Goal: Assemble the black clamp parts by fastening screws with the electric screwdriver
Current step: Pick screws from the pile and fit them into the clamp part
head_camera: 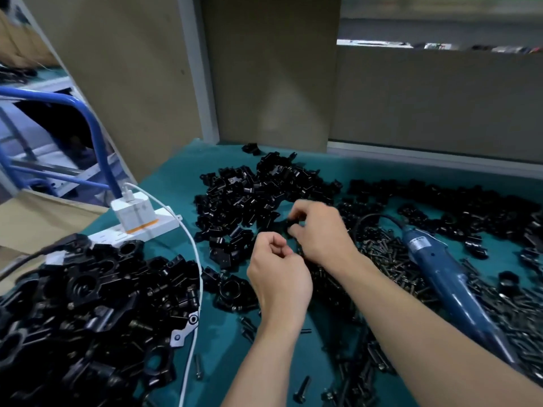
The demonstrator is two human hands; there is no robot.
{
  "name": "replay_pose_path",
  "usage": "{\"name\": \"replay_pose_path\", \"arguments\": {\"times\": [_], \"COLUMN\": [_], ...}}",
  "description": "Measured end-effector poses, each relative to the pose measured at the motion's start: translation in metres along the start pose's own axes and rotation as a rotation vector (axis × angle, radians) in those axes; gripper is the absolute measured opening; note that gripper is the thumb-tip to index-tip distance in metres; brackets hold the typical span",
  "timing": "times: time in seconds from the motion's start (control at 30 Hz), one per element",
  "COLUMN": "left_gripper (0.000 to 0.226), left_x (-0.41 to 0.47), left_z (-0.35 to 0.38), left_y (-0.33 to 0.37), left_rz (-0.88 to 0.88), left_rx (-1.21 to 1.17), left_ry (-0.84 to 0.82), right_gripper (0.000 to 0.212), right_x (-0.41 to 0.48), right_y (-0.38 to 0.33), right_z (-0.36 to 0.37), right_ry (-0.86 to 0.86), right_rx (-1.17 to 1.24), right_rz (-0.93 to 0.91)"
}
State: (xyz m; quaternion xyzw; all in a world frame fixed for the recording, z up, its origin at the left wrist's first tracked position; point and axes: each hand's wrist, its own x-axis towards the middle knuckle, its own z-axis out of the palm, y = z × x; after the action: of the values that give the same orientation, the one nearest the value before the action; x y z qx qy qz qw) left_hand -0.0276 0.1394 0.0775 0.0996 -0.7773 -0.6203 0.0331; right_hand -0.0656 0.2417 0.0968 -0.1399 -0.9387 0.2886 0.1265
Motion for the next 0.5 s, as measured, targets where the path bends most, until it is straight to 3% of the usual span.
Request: {"name": "replay_pose_path", "arguments": {"times": [0.07,0.13,0.2,0.23,0.3,0.4,0.5], "left_gripper": [0.026,0.027,0.028,0.027,0.027,0.049,0.044], "left_x": [0.000,-0.005,-0.015,-0.022,-0.036,-0.054,-0.065], "left_z": [0.000,0.000,-0.002,-0.003,-0.006,-0.005,0.001], "left_y": [0.001,0.002,0.004,0.005,0.006,0.004,-0.003], "left_rz": [0.071,0.181,0.307,0.371,0.506,0.696,0.803], "left_rx": [-0.031,-0.094,-0.185,-0.220,-0.214,-0.031,0.131], "left_ry": [0.034,0.050,0.002,-0.064,-0.260,-0.595,-0.691], "right_gripper": [0.015,0.012,0.014,0.015,0.018,0.023,0.026], "right_x": [-0.011,-0.029,-0.056,-0.073,-0.105,-0.140,-0.159], "right_y": [0.004,0.009,0.014,0.018,0.028,0.048,0.066], "right_z": [-0.018,-0.040,-0.057,-0.063,-0.066,-0.068,-0.070], "right_ry": [0.170,0.253,0.179,0.130,0.095,0.221,0.293], "right_rx": [0.274,0.759,1.165,1.224,1.169,0.856,0.669], "right_rz": [0.106,0.233,0.289,0.303,0.318,0.339,0.356]}}
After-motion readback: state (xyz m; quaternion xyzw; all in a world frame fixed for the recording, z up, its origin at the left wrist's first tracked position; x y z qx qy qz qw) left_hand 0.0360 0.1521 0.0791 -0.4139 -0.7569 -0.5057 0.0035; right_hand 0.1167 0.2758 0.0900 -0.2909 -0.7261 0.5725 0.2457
